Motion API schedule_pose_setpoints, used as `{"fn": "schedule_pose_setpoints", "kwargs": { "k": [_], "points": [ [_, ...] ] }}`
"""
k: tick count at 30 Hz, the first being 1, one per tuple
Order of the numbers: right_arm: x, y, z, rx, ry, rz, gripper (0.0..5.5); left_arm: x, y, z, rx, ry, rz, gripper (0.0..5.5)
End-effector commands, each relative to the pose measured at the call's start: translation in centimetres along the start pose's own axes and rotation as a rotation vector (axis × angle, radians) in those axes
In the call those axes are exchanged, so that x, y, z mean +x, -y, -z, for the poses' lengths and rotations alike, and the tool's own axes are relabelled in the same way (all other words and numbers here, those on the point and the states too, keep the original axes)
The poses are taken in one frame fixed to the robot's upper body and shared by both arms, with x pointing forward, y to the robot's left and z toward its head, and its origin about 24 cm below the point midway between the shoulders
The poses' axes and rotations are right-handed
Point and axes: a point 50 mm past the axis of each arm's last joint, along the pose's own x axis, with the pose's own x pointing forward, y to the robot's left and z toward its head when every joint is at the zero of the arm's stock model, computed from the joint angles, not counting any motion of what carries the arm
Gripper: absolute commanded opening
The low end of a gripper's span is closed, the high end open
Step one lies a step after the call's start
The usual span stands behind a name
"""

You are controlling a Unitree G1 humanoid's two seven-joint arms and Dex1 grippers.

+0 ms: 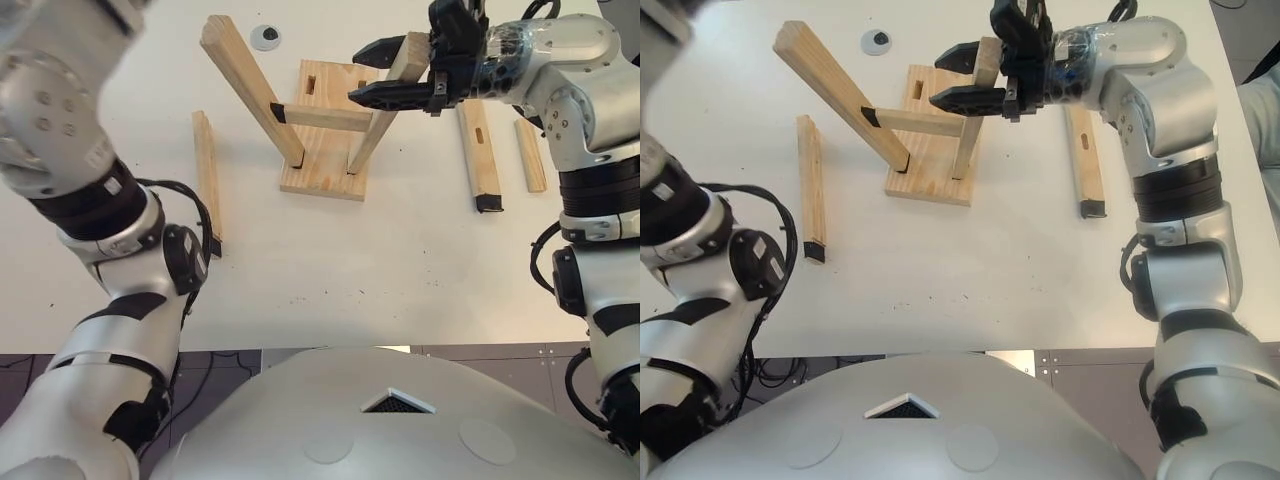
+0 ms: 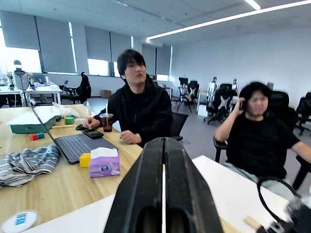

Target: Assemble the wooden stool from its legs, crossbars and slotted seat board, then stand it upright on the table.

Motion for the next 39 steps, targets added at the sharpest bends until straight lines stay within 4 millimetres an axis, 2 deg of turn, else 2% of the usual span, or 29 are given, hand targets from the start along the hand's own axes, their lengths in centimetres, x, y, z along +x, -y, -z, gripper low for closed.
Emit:
{"fn": "schedule_pose_setpoints", "kwargs": {
  "k": [1,4,7,10,11,13,14,16,19,22,24,26,28,30,33,36,39],
  "points": [
    [-0.2,-0.1,3.3,0.064,-0.161,0.041,2.90,-1.0,-4.2,2.6,0.029,-0.093,-0.325,0.00],
    [-0.2,-0.2,3.3,0.051,-0.177,0.041,3.41,-2.0,-5.2,6.5,0.005,-0.191,-0.419,0.00],
    [-0.3,-0.1,3.0,0.056,-0.159,0.060,3.91,-2.7,-5.2,9.4,-0.039,-0.261,-0.475,0.00],
    [-0.6,0.3,1.4,0.060,-0.077,0.077,3.96,-3.2,-4.8,11.7,-0.042,-0.332,-0.516,0.00],
    [-1.0,0.9,-0.6,0.089,0.042,0.108,3.96,-3.5,-4.6,12.4,-0.044,-0.349,-0.534,0.00],
    [-2.2,1.7,-3.6,0.125,0.225,0.140,3.96,-4.2,-4.5,13.5,-0.032,-0.369,-0.595,0.00],
    [-2.8,1.7,-4.4,0.117,0.258,0.153,3.96,-4.6,-4.5,14.0,-0.044,-0.380,-0.613,0.00],
    [-4.2,1.1,-5.1,0.087,0.259,0.176,3.96,-5.6,-4.5,14.7,-0.056,-0.414,-0.629,0.00],
    [-6.9,0.2,-5.7,0.127,0.321,0.240,3.96,-8.0,-6.2,14.5,-0.039,-0.426,-0.684,0.00],
    [-9.2,0.6,-4.5,0.283,0.430,0.424,3.96,-10.3,-8.1,13.4,-0.007,-0.398,-0.748,0.00],
    [-9.2,0.3,-2.5,0.352,0.412,0.542,3.61,-11.6,-8.9,12.8,-0.031,-0.352,-0.793,0.00],
    [-8.4,-0.4,-0.7,0.414,0.386,0.610,3.20,-12.1,-9.2,12.3,-0.093,-0.289,-0.812,0.00],
    [-7.1,-0.8,0.8,0.474,0.368,0.642,2.81,-11.0,-8.9,12.2,-0.140,-0.249,-0.780,0.00],
    [-5.9,-1.0,1.8,0.499,0.330,0.636,2.44,-8.8,-8.0,12.2,-0.223,-0.197,-0.721,0.00],
    [-5.0,-1.1,2.8,0.461,0.240,0.629,1.91,-7.0,-7.2,12.0,-0.252,-0.169,-0.671,0.00],
    [-5.2,-0.6,3.7,0.406,0.157,0.693,1.44,-7.1,-6.9,12.5,-0.186,-0.216,-0.643,0.00],
    [-6.4,0.6,3.8,0.446,0.213,0.793,0.76,-8.1,-6.1,14.1,0.034,-0.371,-0.560,0.00]
  ]
}}
